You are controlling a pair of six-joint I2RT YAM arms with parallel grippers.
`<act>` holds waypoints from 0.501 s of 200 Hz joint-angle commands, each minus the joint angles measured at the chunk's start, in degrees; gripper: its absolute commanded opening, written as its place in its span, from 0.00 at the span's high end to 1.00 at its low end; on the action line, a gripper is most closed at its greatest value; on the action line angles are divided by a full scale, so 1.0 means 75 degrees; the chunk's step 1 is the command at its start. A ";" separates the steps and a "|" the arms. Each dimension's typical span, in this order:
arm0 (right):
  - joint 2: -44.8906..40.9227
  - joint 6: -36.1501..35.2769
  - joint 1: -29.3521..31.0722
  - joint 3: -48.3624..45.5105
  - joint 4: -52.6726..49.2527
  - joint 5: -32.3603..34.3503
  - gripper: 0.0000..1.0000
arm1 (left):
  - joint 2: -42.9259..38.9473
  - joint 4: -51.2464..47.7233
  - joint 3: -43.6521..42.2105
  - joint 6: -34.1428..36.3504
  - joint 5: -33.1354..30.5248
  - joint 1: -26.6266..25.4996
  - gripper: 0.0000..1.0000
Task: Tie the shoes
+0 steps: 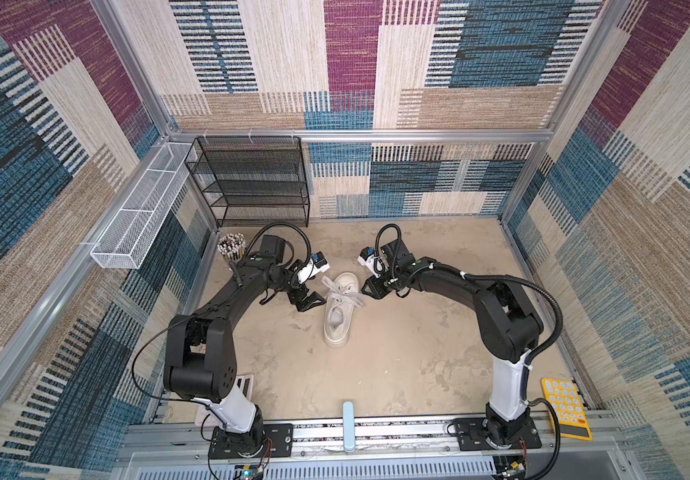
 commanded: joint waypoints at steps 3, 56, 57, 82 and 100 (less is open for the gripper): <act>0.0035 -0.0152 0.0009 -0.0041 0.0107 0.0284 0.65 | -0.0147 0.0122 -0.0015 -0.1358 0.0055 -0.0013 0.01; -0.0412 -0.1688 -0.0014 -0.0807 0.0491 0.0169 0.65 | 0.0052 0.1174 0.0050 -0.2721 0.0285 -0.0005 0.01; -0.0413 -0.1705 -0.0009 -0.0808 0.0502 0.0175 0.65 | 0.0067 0.1174 0.0056 -0.2726 0.0284 -0.0005 0.01; -0.0264 -0.2059 0.0022 -0.0692 0.0559 0.0080 0.65 | 0.0167 0.1207 0.0172 -0.2883 0.0241 -0.0005 0.01; -0.0107 -0.2267 0.0074 -0.0591 0.0601 0.0158 0.64 | 0.0257 0.1110 0.0335 -0.2915 0.0217 -0.0005 0.01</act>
